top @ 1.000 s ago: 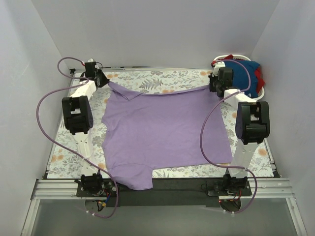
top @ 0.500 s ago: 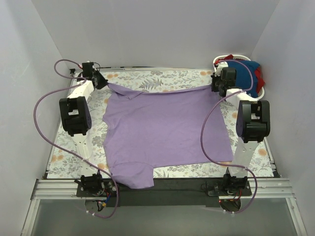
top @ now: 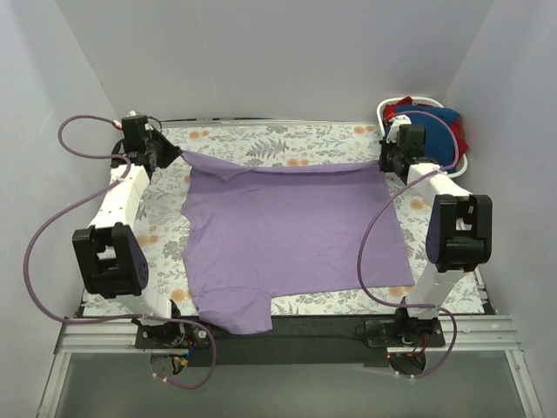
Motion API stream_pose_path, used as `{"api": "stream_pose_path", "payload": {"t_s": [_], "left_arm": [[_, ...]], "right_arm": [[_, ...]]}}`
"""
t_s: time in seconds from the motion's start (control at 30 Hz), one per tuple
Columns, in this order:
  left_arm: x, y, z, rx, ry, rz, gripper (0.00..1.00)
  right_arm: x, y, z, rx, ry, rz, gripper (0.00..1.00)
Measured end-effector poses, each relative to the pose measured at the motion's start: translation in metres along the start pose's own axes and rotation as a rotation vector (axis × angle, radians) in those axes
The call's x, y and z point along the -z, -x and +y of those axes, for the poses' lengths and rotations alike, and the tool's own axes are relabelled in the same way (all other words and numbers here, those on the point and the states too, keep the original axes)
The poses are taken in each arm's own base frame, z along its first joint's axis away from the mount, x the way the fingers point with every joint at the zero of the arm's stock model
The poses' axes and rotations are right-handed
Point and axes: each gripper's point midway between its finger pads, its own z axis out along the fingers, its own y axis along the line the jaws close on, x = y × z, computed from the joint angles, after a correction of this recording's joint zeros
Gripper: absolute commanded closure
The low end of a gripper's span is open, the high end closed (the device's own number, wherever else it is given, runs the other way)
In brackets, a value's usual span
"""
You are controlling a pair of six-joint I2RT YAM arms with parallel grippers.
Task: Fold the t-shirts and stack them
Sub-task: Fold the tshirt
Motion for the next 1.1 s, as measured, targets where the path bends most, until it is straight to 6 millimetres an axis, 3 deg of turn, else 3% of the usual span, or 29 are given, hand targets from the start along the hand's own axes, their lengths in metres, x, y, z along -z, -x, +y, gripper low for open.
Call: {"api": "stream_pose_path", "payload": {"t_s": [0.17,0.43,0.53,0.63,0.83,1.03,1.1], "left_arm": [[0.047,-0.031,0.017,0.048,0.019,0.023,1.00],[0.092,-0.094,0.054,0.144,0.060,0.109,1.00],[0.110,-0.108,0.062,0.169,0.070,0.118,1.00],[0.124,-0.110,0.064,0.187,0.078,0.098,1.00],[0.139,-0.118,0.070,0.216,0.081,0.086,1.00],[0.136,-0.148,0.095,0.235,0.144,0.150,1.00],[0.135,-0.158,0.102,0.242,0.159,0.172,1.00]], "right_arm": [[0.025,-0.022,-0.002,-0.030,-0.034,0.058,0.99],[0.040,-0.055,-0.009,-0.078,-0.101,0.134,0.99],[0.042,-0.070,-0.012,-0.083,-0.125,0.168,0.99],[0.043,-0.080,-0.016,-0.082,-0.149,0.192,0.99],[0.045,-0.089,-0.019,-0.082,-0.173,0.216,0.99],[0.043,-0.096,-0.019,-0.086,-0.173,0.237,0.99],[0.040,-0.103,-0.019,-0.090,-0.173,0.258,0.93]]}}
